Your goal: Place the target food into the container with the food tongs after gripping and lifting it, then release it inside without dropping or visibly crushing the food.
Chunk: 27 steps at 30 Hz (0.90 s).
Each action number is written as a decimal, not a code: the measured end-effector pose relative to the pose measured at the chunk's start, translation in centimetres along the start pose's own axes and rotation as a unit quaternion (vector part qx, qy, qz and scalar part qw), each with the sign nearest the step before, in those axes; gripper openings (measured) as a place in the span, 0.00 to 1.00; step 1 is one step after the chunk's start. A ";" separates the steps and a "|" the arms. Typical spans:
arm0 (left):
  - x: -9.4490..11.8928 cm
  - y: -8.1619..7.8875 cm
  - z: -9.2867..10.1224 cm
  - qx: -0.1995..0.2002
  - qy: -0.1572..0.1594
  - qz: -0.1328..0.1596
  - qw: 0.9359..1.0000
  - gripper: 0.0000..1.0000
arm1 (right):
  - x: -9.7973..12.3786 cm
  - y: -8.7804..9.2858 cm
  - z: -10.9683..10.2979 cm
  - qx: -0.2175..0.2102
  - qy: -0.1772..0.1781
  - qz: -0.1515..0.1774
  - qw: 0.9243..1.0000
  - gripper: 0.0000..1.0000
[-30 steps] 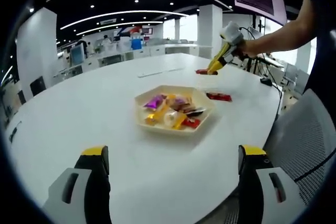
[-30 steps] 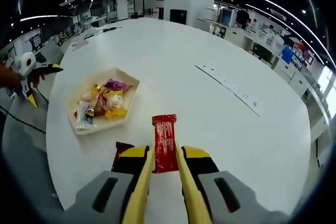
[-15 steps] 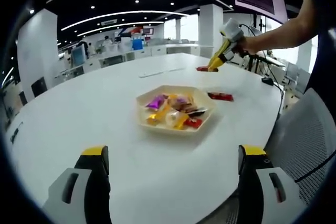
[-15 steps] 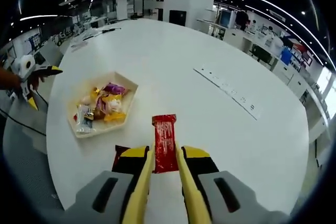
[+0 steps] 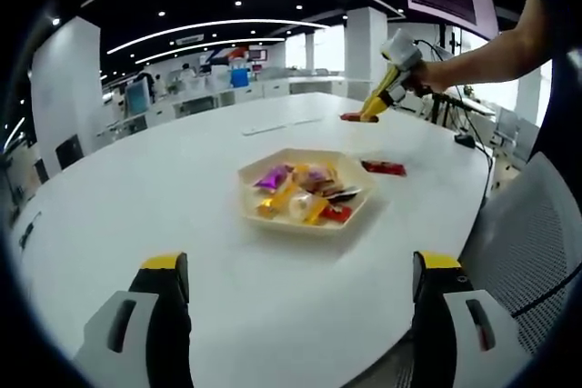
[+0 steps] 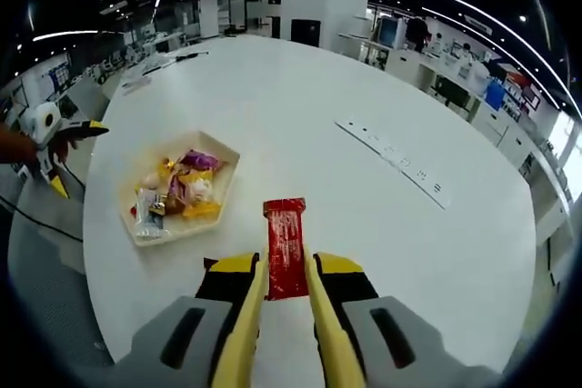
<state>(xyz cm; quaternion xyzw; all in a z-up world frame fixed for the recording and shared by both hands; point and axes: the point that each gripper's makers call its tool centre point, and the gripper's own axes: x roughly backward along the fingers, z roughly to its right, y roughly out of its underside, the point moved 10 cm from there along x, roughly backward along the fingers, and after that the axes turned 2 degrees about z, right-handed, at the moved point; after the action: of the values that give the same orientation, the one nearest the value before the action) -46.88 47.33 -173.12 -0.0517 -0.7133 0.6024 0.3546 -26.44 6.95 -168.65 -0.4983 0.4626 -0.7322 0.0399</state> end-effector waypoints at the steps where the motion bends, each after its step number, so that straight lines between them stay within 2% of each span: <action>1: 0.0 0.0 0.0 -0.001 0.000 0.000 1.000 1.00 | -0.1 -0.1 0.0 -0.001 -0.001 0.000 1.000 0.22; 8: 0.1 0.0 0.1 -0.001 -0.002 0.000 1.000 0.99 | -0.5 -1.3 -1.1 0.000 -0.008 0.009 1.000 0.22; 22: 0.1 -0.2 0.7 -0.011 0.003 -0.001 1.000 0.99 | -2.6 -4.4 -5.7 0.007 -0.036 0.025 0.999 0.23; 27: -0.2 -0.2 1.0 -0.018 0.018 -0.007 1.000 0.99 | -2.9 -5.6 -7.5 0.011 -0.042 0.031 0.999 0.23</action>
<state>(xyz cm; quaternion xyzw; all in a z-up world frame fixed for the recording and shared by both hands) -47.24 46.36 -173.07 -0.0640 -0.7178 0.5856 0.3711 -28.47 16.40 -167.17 -0.5133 0.4680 -0.7140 0.0872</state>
